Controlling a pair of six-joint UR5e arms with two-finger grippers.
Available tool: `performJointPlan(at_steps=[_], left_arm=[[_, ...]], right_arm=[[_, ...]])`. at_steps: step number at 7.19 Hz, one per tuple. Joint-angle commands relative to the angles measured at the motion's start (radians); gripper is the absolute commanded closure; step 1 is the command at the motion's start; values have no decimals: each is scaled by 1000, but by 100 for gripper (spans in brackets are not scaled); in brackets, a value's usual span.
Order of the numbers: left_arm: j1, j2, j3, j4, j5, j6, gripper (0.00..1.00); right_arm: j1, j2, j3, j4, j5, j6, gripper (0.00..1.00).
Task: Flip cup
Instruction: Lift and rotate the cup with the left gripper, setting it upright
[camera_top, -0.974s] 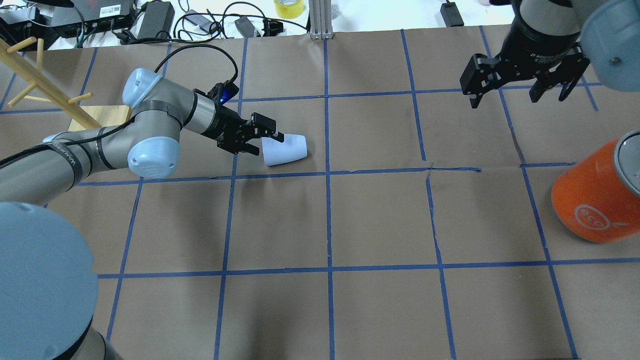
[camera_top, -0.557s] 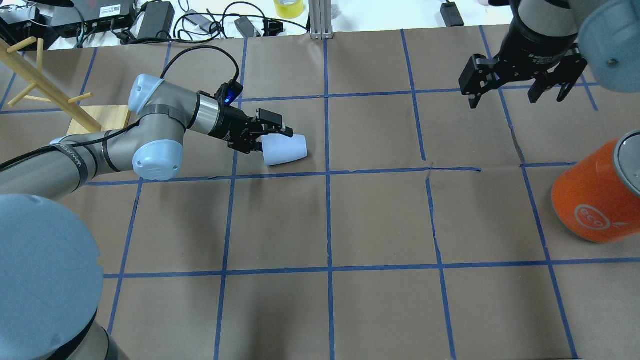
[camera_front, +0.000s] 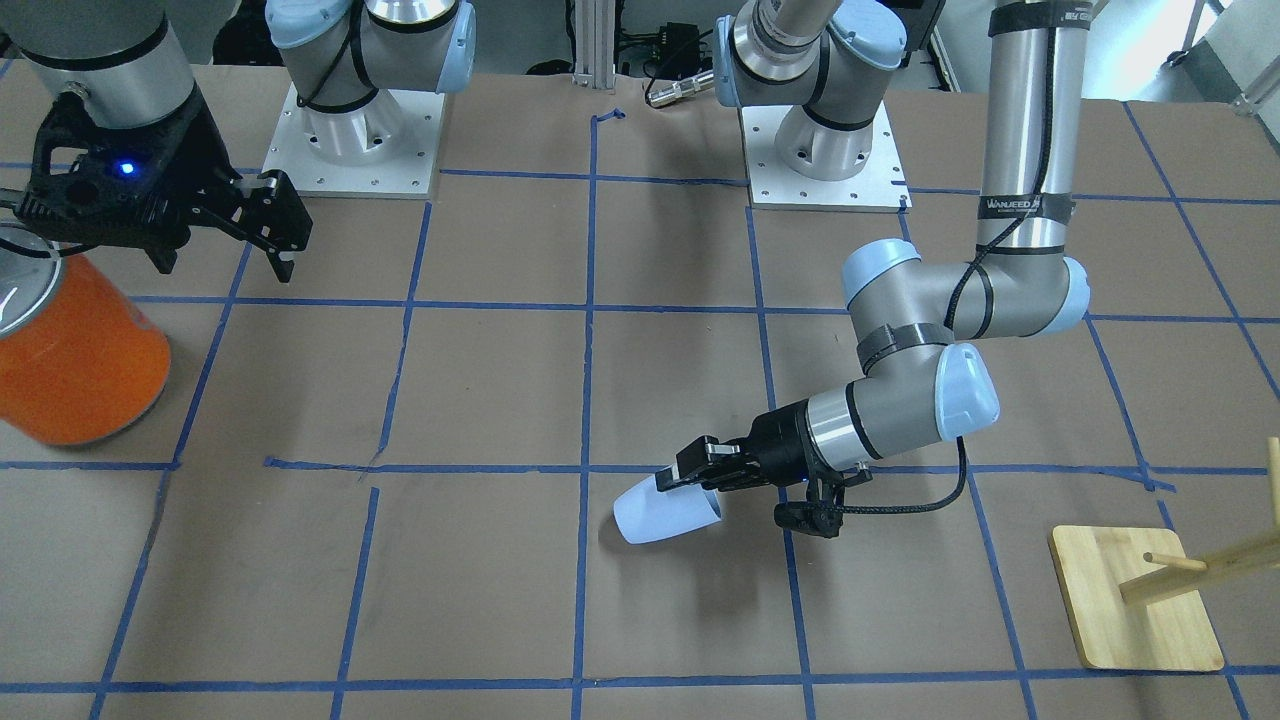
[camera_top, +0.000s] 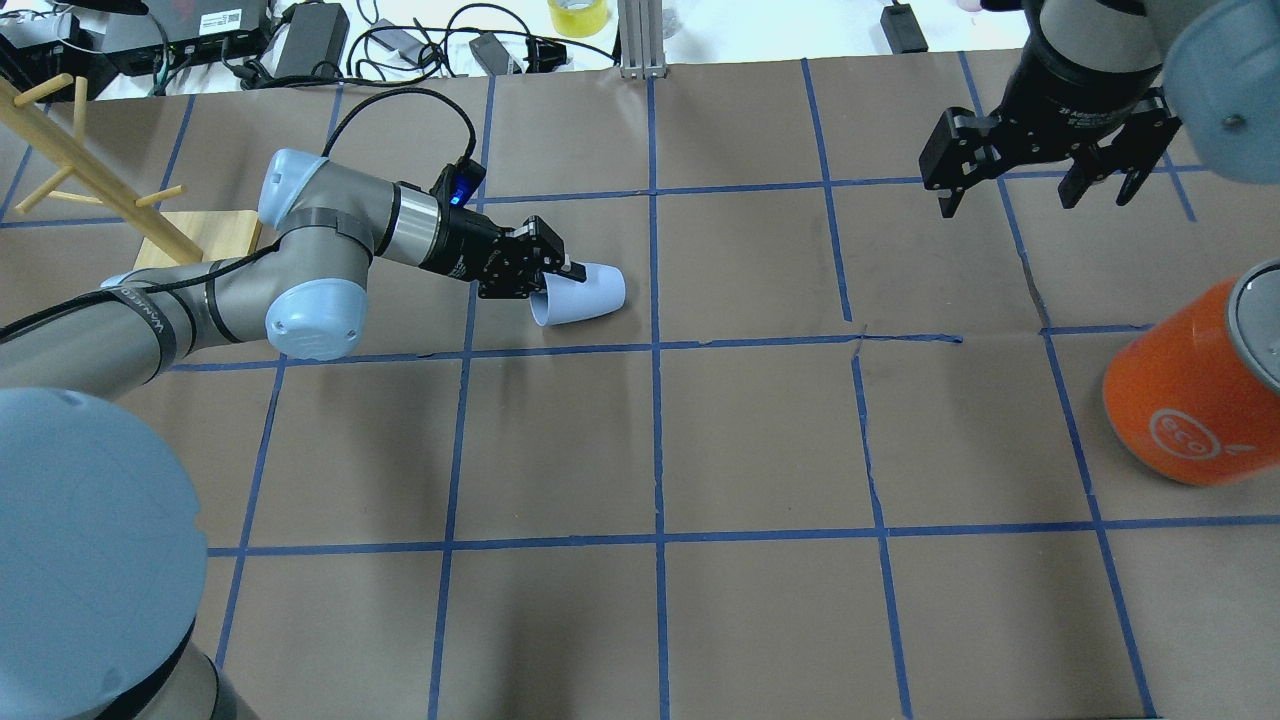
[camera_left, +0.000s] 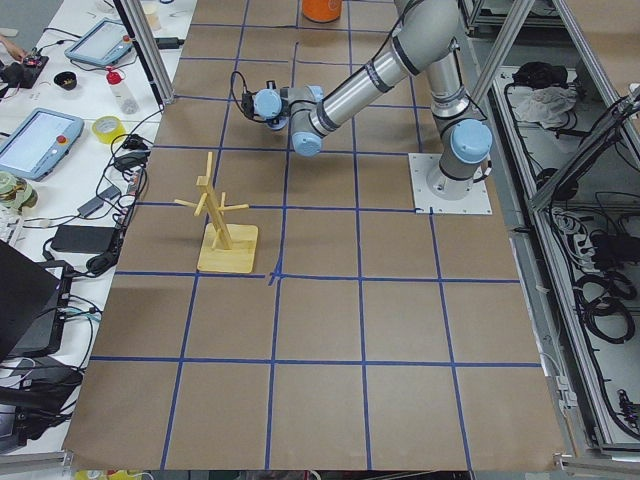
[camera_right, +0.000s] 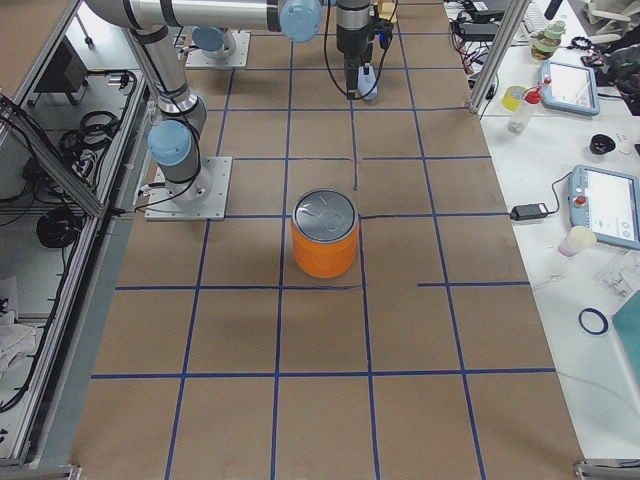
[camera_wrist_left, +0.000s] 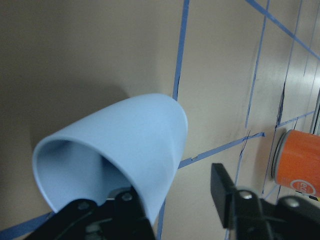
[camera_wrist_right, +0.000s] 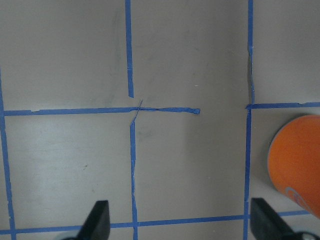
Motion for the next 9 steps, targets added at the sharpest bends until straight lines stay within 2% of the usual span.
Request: performJointPlan(at_steps=[1,3,4,5,7,8,9], left_arm=[[-2,34,0,6,-59,-95,100],[-2,84,17,14,-59,-208,100],[-2,118,57,6,-20,-226,100],[-3,140,78,-1,176,-223,100],[-18,157,124,-41,447,-156,100],[-21,145,172,-108,644,-53,100],[-21,132,216,-194,783,58,100]], right_arm=[[-1,-3,-3,2,66,0,0],[1,-2,12,2,57,-1,0],[1,1,13,2,56,0,0],[2,1,13,2,57,0,0],[2,0,14,2,56,0,0],[2,0,14,2,51,0,0],[2,1,16,3,49,0,0]])
